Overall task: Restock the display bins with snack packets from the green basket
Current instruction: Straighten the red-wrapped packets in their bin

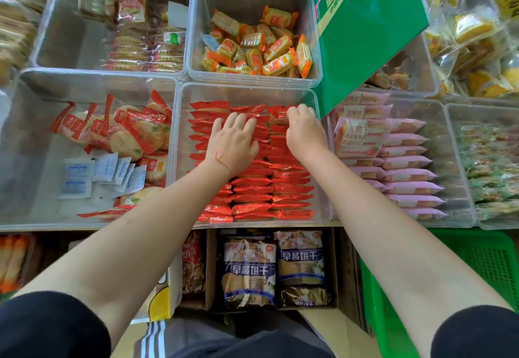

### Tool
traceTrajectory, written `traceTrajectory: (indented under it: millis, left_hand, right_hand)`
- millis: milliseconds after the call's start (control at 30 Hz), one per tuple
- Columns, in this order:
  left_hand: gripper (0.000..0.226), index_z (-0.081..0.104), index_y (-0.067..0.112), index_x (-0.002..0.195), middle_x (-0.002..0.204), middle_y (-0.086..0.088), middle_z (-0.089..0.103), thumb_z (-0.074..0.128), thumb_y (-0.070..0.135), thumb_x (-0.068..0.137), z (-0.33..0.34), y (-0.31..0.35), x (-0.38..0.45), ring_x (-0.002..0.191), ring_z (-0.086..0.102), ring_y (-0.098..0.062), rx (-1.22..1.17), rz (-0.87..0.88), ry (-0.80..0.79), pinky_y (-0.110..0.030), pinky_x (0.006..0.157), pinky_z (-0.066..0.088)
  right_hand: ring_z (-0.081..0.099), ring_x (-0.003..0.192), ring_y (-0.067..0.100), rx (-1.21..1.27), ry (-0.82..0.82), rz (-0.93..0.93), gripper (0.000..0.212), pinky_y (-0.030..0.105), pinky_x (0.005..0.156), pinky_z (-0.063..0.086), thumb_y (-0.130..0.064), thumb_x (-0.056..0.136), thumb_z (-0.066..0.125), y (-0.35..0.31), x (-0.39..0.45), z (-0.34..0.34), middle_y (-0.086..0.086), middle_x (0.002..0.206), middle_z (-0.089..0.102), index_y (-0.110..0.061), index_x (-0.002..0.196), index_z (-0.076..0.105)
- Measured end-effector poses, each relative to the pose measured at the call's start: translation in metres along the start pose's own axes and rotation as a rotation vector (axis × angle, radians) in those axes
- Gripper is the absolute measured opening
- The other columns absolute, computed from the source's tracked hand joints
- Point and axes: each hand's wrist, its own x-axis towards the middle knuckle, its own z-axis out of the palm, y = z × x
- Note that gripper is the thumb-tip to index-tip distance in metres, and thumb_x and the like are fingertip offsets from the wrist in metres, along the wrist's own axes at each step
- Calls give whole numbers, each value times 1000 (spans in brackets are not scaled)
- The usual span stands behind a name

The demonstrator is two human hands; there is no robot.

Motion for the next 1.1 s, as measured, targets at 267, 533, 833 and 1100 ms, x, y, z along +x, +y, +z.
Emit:
traceTrajectory:
  millis: [267,533,833,1100]
  left_hand:
    - [62,23,21,154,163,-7,18,37,43,99,14,-9,-13,152,9,-25,-21,18,-140,-50,119,15]
    - [60,23,23,155,164,-7,16,36,45,100,12,-9,-9,152,7,-24,-50,3,-175,-51,120,14]
    - [57,30,24,153,164,-4,18,38,44,100,-1,-5,-1,152,7,-21,-147,-70,-277,-51,120,9]
    - [66,43,25,144,146,0,46,72,24,84,-36,14,6,133,43,-20,-646,10,-36,-34,110,35]
  right_hand:
    - [52,114,34,-145,-145,10,25,43,96,41,-6,96,51,-9,27,9,16,120,58,-5,120,57]
    - [50,106,32,-354,1,-25,29,39,89,38,7,89,46,1,18,9,15,109,60,-4,111,62]
    - [47,118,28,40,-141,179,16,41,101,34,-14,90,63,6,22,-18,6,111,66,-25,81,70]
    - [59,100,19,510,-351,264,14,54,110,33,-41,62,77,11,-11,-54,-14,83,67,-30,64,69]
